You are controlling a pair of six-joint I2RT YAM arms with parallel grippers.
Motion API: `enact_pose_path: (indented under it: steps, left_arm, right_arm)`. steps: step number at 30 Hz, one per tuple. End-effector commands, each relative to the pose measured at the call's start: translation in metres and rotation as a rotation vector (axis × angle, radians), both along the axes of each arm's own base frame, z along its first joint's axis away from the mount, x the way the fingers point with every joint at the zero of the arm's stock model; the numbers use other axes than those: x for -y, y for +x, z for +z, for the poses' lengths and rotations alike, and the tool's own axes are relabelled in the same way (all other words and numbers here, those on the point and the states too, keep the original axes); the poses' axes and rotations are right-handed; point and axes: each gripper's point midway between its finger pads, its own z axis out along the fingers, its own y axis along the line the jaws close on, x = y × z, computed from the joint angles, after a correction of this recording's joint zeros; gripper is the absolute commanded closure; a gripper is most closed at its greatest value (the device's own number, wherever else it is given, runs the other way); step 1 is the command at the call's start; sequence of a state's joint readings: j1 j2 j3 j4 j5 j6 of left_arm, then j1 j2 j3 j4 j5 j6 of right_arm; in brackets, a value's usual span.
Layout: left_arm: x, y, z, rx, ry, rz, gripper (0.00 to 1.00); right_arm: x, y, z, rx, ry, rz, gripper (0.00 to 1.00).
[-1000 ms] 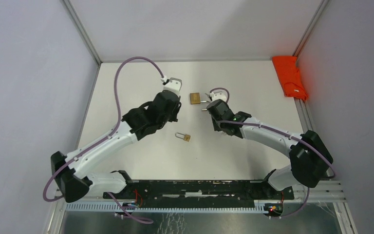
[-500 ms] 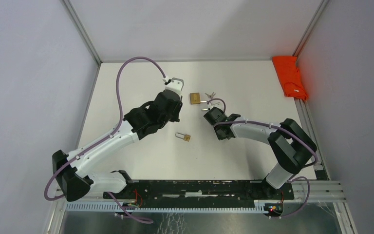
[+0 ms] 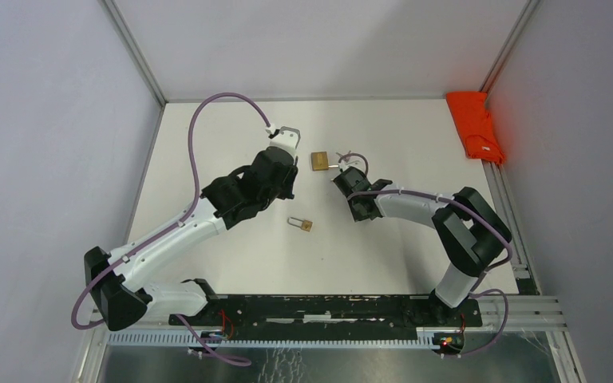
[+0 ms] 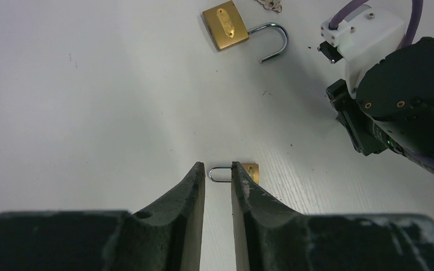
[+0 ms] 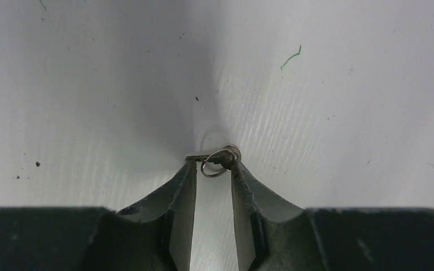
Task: Unlock with the key
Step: Pick up the key from the center of the board.
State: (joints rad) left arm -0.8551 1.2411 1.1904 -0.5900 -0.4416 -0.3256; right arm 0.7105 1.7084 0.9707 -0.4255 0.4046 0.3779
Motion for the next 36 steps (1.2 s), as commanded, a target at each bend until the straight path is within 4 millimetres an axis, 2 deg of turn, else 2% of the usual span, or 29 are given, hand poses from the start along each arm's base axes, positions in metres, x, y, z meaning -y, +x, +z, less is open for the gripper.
enact_pose_path:
  steps: [1, 3, 11, 14, 26, 36]
  left_arm:
    - [0.004, 0.003, 0.015, 0.036, -0.065, 0.017, 0.71]
    - [0.004, 0.003, 0.015, 0.037, -0.062, 0.013, 0.71]
    - [0.007, 0.004, 0.01, 0.025, -0.052, 0.006, 0.71]
    - [0.008, 0.005, 0.01, 0.023, -0.05, 0.005, 0.72]
    - [0.005, 0.005, 0.009, 0.025, -0.04, 0.008, 0.72]
    - [0.005, 0.004, 0.01, 0.026, -0.044, 0.008, 0.73]
  right_arm:
    - [-0.006, 0.007, -0.004, -0.015, 0.03, 0.002, 0.66]
    - [-0.008, 0.008, -0.001, -0.001, 0.046, 0.006, 0.66]
    - [-0.026, 0.019, 0.03, 0.039, 0.125, 0.039, 0.64]
    - [-0.027, 0.022, 0.037, 0.065, 0.131, 0.038, 0.63]
    - [-0.018, 0.015, 0.009, -0.002, 0.073, 0.028, 0.69]
    - [-0.009, 0.012, -0.003, -0.033, 0.056, 0.011, 0.75]
